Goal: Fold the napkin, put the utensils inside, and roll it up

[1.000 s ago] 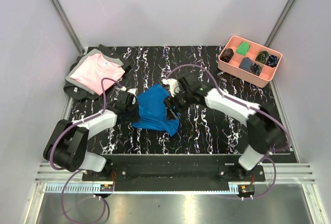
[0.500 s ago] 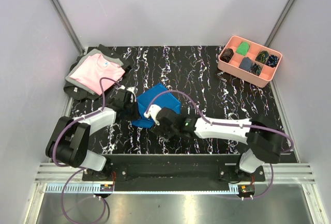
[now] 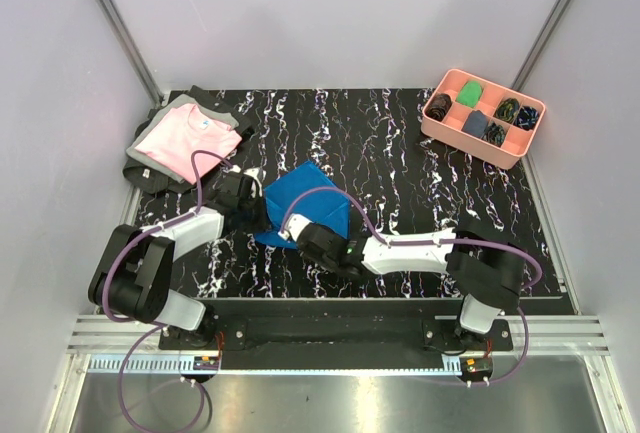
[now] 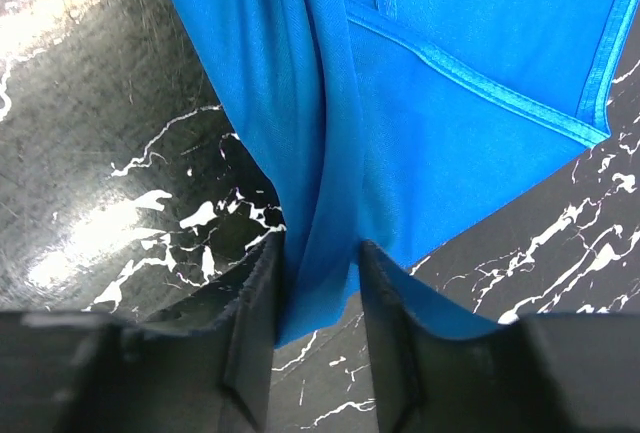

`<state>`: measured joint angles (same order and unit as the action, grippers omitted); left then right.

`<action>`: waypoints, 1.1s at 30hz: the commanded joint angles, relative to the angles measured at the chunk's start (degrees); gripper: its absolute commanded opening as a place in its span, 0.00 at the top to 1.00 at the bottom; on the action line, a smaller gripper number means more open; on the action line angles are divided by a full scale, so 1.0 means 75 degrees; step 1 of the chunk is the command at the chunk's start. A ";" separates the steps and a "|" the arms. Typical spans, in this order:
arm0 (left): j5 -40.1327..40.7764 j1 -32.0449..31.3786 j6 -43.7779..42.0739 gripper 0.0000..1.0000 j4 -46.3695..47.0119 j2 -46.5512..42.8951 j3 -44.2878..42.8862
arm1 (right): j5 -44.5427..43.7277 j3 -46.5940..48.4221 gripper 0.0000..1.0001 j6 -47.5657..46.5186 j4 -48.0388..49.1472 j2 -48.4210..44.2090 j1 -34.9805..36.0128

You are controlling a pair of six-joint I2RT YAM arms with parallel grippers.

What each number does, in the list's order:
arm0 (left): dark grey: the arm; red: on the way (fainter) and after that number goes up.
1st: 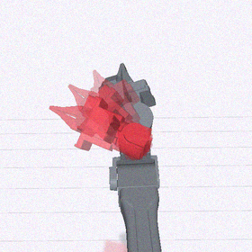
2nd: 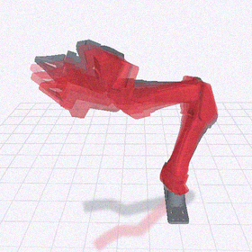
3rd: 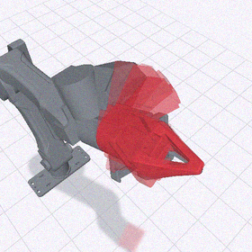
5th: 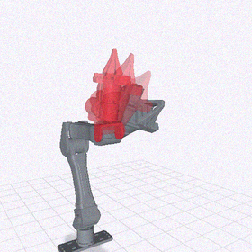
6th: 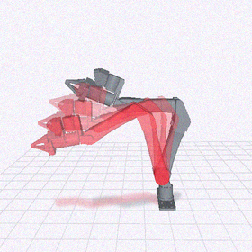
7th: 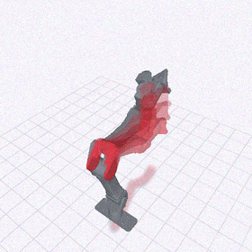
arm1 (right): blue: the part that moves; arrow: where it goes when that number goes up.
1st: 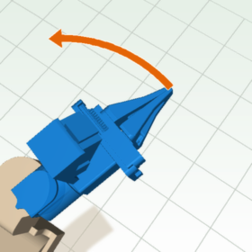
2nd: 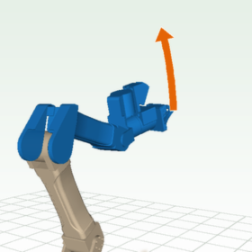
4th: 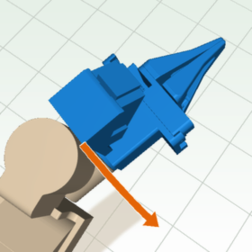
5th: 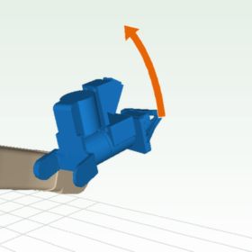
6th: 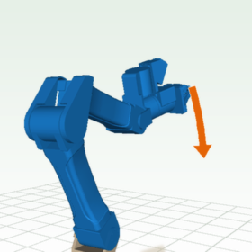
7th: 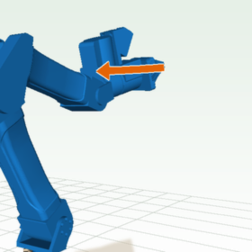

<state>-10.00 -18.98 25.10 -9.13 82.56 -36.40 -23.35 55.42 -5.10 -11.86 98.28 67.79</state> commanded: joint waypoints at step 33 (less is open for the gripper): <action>-0.0085 0.0117 -0.0148 1.00 -0.0342 0.0464 -0.0185 | 0.6244 0.1048 0.48 0.1547 -0.1641 0.0478 -0.4421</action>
<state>-11.42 -18.41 25.10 -9.34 84.40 -37.89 27.83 61.67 4.08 -21.93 104.55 36.47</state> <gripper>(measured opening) 0.012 0.483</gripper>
